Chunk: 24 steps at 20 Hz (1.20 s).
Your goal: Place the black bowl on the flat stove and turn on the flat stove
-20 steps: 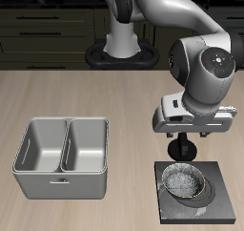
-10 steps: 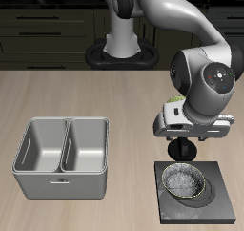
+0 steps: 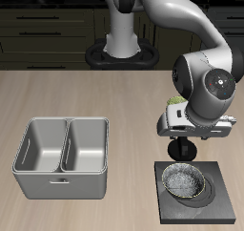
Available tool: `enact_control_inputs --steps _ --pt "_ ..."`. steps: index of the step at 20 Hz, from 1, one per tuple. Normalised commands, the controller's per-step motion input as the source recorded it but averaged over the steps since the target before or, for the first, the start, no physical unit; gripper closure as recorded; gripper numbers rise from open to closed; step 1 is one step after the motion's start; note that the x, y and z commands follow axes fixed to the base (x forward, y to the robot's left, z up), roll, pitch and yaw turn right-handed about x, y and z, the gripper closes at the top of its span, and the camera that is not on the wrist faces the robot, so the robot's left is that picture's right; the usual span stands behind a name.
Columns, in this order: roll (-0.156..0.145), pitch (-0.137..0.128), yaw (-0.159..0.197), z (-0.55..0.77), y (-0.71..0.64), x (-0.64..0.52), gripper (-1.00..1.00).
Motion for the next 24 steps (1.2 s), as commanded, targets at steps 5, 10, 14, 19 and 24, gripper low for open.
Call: enact_control_inputs --steps 5,10,14,19,24 --pt "0.000 0.049 -0.020 -0.30 -0.06 -0.10 -1.00" --pt "-0.012 0.023 -0.010 -0.18 -0.06 -0.05 -1.00" --pt "-0.010 0.050 -0.009 -0.26 -0.03 -0.08 -1.00" --pt "0.024 0.089 -0.030 -0.45 -0.07 -0.08 -1.00" --pt "-0.003 0.013 -0.008 -0.13 -0.09 -0.08 1.00"
